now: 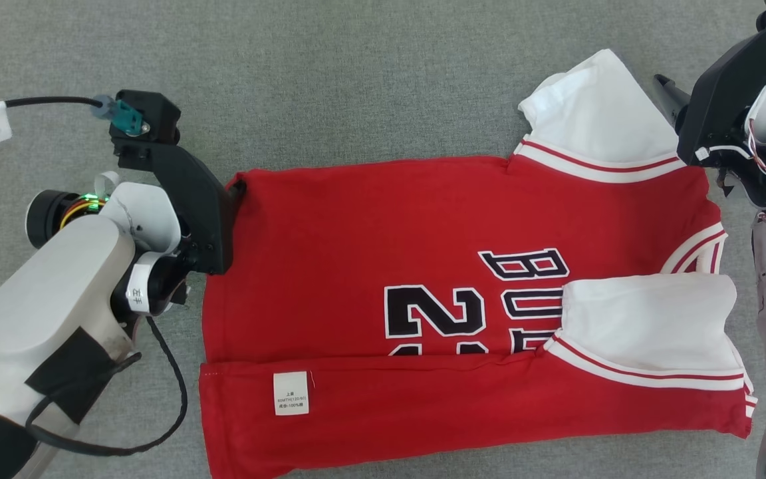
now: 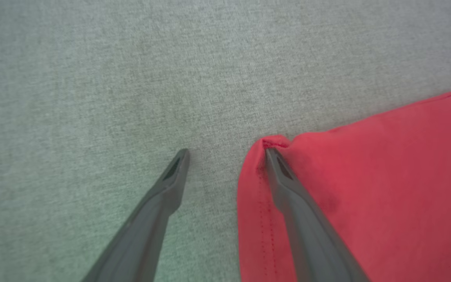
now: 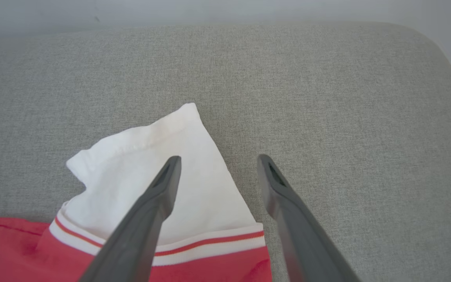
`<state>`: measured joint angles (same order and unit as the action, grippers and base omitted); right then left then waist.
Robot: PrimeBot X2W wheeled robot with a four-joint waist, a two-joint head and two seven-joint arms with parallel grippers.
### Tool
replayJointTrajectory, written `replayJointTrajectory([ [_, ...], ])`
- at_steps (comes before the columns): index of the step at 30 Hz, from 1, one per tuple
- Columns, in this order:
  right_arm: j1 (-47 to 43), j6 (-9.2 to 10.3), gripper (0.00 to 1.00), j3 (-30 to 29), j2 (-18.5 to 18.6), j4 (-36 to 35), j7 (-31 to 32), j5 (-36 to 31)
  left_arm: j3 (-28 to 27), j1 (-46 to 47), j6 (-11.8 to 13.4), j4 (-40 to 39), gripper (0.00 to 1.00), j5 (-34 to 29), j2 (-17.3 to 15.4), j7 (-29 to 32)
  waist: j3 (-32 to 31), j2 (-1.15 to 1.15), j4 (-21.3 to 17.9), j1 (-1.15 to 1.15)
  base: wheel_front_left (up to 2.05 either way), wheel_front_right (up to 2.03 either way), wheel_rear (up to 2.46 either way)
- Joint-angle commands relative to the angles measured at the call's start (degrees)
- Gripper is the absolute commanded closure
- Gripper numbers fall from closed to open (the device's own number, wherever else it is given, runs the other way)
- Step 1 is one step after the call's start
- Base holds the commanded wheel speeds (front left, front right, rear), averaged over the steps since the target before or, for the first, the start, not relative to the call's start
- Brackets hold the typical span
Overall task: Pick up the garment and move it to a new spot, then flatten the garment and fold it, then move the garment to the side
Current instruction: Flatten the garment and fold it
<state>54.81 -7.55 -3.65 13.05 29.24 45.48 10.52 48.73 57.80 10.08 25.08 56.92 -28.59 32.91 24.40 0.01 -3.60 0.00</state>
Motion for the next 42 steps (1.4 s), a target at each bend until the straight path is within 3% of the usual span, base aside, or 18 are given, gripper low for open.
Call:
replayJointTrajectory([
  [1,0.54,0.13,0.0,0.15,0.32,0.31,-0.2,0.35,0.72,0.34,-0.3,0.15,0.0,-0.27,0.63,0.57,0.22,-0.01,0.03,0.0,0.0,0.0,0.0],
  [5,1.49,0.13,0.0,0.44,0.53,1.15,-0.8,0.34,1.13,0.7,-0.39,0.31,0.0,-0.18,1.61,0.84,0.95,-0.01,0.18,0.0,0.0,0.0,0.0],
  [16,0.78,0.13,0.0,0.17,0.67,2.94,-2.75,0.26,1.89,2.29,4.62,0.98,0.0,-4.32,-1.47,0.31,-0.62,-0.01,1.01,0.0,0.0,0.0,0.0],
  [32,-0.84,0.13,0.0,-0.59,0.42,1.04,-1.61,-0.07,1.47,0.7,4.62,-2.61,0.0,-2.08,-1.72,1.53,-2.31,-0.01,0.88,0.0,0.0,0.0,0.0],
  [42,-0.72,0.13,0.0,-0.89,-0.53,-1.16,-0.87,-0.68,1.49,2.06,4.8,-3.03,0.0,-1.91,-0.27,1.64,-0.03,-0.01,0.87,0.0,0.0,0.0,0.0],
])
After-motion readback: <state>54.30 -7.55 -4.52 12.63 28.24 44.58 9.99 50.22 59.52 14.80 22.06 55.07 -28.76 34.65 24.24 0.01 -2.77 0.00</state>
